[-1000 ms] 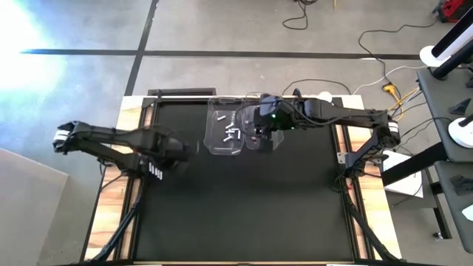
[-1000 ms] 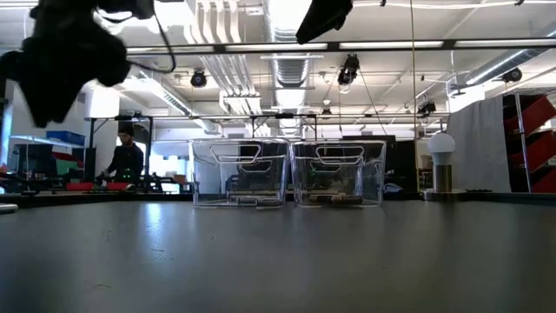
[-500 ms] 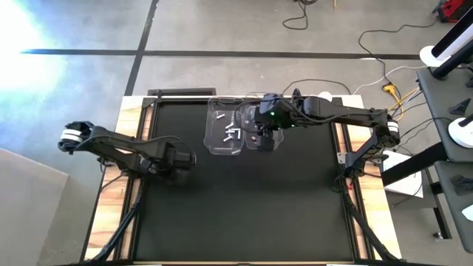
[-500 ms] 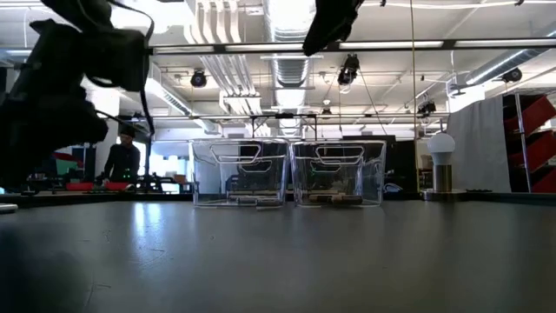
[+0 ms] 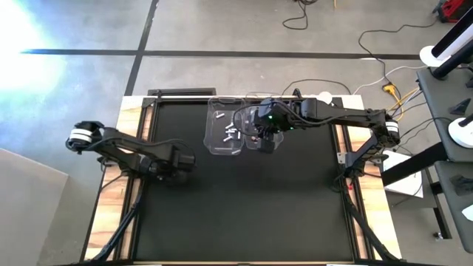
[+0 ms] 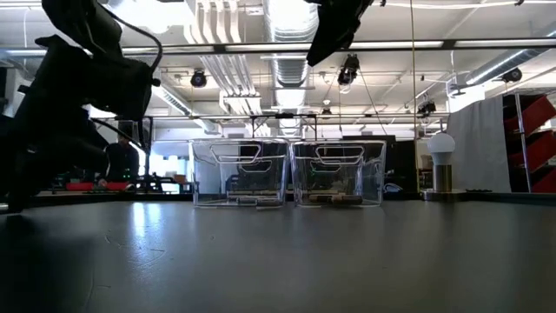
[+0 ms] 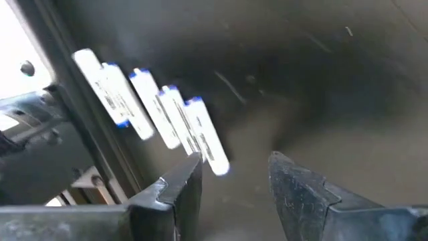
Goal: Sort batteries
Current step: Adjust the batteries
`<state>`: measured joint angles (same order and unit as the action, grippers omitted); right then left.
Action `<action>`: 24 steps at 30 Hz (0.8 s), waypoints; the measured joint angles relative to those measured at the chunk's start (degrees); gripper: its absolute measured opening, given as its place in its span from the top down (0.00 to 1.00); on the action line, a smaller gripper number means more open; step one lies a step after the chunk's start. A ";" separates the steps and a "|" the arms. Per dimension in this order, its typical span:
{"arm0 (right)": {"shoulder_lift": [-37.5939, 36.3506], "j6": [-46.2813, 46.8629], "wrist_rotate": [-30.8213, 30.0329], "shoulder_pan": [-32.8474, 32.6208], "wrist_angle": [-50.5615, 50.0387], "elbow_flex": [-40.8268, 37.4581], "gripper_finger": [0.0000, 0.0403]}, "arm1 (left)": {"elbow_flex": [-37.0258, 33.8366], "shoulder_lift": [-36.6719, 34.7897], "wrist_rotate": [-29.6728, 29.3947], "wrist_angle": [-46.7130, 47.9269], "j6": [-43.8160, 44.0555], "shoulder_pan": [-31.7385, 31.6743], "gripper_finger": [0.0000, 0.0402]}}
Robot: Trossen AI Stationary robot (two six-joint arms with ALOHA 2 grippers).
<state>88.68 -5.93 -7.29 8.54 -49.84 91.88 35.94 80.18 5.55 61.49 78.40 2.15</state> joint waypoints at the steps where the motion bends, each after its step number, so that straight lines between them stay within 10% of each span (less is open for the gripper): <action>1: 0.00 0.00 0.00 0.00 0.00 0.00 0.70 | -0.02 0.61 -0.78 -0.03 0.45 -0.02 0.62; 24: 0.00 -0.74 -0.02 0.00 -0.77 -0.02 0.70 | 4.81 7.27 -1.64 -3.71 2.52 -0.06 0.62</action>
<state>88.68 -6.68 -7.31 8.54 -50.61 91.85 40.75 87.44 3.90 57.78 80.93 2.09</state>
